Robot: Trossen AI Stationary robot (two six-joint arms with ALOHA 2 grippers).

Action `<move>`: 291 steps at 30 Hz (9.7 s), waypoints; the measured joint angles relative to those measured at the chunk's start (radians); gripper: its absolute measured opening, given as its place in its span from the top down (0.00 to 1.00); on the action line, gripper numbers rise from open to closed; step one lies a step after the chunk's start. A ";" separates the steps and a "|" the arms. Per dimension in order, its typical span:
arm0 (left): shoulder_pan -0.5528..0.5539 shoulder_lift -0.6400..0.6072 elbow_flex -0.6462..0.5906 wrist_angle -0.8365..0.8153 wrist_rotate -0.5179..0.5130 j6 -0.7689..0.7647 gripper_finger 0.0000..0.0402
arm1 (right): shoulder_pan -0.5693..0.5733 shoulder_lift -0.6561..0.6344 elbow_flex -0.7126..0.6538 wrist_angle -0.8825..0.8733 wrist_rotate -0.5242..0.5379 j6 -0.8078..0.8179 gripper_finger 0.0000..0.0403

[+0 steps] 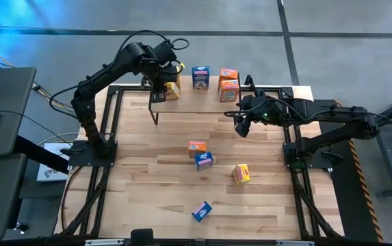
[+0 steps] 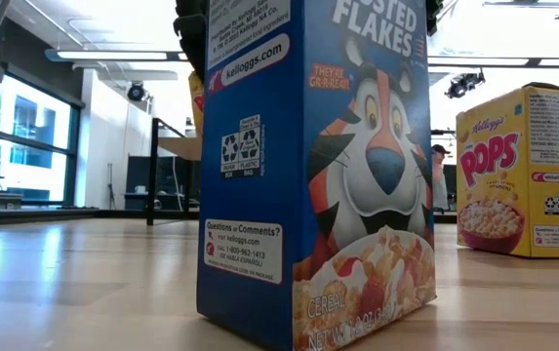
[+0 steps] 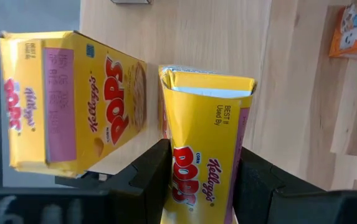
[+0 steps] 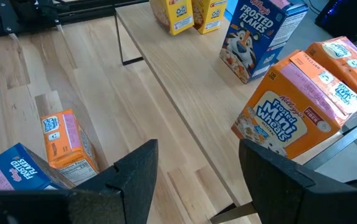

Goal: Stack cereal on shelf
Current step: Put the left yellow cereal box on the shelf aligned with the other yellow cereal box, then put the bottom blue cereal box on the shelf aligned with the other blue cereal box

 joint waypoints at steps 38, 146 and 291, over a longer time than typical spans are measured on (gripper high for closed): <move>-0.001 0.002 0.000 0.022 -0.019 0.027 0.62 | 0.000 0.000 0.000 -0.023 0.000 0.007 0.46; -0.002 -0.598 -0.877 0.644 -0.076 -0.227 0.45 | 0.000 0.000 -0.001 -0.041 0.002 0.034 0.46; -0.650 -0.631 -0.876 0.705 -0.058 -0.715 0.45 | 0.158 0.004 -0.001 0.021 -0.433 0.340 0.28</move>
